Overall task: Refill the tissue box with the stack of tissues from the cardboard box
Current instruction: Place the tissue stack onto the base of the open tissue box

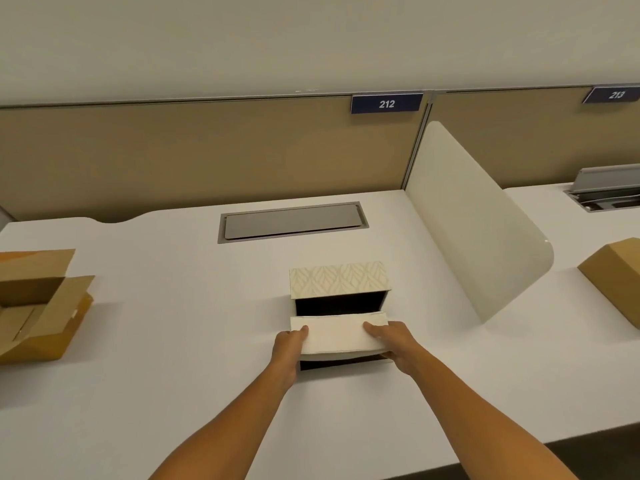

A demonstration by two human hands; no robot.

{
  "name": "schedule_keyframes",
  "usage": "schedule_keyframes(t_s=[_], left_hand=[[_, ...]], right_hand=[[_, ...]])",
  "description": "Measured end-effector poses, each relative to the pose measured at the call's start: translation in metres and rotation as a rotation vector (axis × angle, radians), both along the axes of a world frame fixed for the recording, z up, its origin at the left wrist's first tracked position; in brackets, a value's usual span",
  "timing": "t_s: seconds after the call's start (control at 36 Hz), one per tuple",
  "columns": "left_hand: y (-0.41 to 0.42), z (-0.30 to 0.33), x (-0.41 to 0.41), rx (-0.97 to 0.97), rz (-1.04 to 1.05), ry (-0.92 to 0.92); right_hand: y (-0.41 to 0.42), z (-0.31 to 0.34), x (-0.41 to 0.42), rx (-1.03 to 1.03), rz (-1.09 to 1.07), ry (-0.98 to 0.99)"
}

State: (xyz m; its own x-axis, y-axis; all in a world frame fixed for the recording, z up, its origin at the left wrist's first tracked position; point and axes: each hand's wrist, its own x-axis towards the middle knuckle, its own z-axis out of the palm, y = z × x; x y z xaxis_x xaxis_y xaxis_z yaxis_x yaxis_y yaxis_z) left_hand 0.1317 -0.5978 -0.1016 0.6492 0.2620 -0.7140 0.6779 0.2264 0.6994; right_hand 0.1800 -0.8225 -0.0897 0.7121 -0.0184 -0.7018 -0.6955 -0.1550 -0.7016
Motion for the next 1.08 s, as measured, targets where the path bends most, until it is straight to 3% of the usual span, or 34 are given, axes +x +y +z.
schedule_keyframes(t_s=[1.08], left_hand=[[-0.009, -0.023, 0.041, 0.132, -0.116, 0.110]], right_hand=[[-0.001, -0.009, 0.032, -0.154, 0.128, -0.030]])
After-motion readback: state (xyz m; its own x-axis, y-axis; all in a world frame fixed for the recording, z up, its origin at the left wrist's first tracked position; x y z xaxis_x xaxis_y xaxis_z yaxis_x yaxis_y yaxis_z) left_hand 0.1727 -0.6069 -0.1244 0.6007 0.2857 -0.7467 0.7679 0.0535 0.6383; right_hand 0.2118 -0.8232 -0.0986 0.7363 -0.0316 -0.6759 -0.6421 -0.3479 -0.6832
